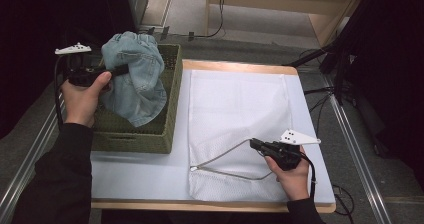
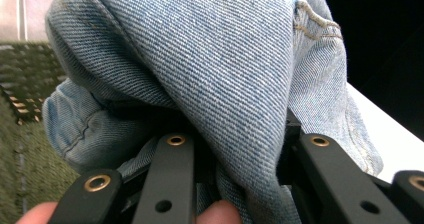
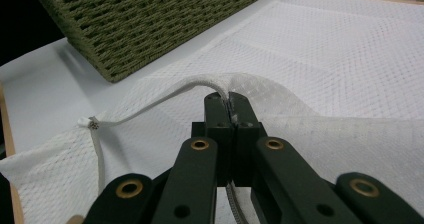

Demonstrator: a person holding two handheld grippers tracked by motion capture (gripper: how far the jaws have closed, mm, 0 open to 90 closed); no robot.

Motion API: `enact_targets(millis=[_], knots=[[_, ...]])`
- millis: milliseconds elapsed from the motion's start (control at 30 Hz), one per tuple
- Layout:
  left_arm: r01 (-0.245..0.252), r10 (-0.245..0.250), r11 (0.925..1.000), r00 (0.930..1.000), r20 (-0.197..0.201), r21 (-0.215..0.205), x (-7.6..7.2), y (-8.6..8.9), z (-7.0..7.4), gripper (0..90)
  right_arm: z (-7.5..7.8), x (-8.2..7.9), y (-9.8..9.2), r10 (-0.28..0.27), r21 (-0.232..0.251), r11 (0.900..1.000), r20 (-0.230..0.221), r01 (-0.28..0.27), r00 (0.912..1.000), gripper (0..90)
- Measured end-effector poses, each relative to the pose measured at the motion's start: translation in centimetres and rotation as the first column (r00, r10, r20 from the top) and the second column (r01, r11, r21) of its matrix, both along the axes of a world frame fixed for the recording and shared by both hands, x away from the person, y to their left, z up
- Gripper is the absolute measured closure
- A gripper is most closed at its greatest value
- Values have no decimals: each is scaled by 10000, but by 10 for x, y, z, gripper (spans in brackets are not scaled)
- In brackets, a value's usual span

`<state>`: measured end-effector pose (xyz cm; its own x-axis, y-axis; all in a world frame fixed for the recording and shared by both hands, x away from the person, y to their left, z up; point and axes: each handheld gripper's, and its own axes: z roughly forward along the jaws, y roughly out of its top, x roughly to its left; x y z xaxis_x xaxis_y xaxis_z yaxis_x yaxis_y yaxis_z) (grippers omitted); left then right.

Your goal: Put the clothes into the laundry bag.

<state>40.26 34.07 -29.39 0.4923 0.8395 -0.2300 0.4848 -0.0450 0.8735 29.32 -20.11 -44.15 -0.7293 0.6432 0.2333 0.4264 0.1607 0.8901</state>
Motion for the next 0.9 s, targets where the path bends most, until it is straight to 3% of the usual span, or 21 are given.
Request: enact_targets(millis=[133,367,533,767,900], knots=[[152,-150,9999,9996,226,-78,-7,-2,11,710,-1,0,1,-15,-5,10000,-21,15,10000,900],[943,-925,9929,9953,276,-732,-18,-21,24,710,-3,1,1,-40,-50,10000,-28,40,10000,900],[1970,-1949,9777,9802,348,-724,-32,-52,27,709,-5,2,1,-17,-47,10000,-17,17,10000,900],[2651,-2632,9630,9638,428,-477,-58,-90,25,708,-6,1,1,-54,-26,10000,-32,54,10000,900],[3031,-3024,9529,9522,429,-112,-75,-110,19,707,-7,2,1,6,52,10000,-50,-6,10000,900]])
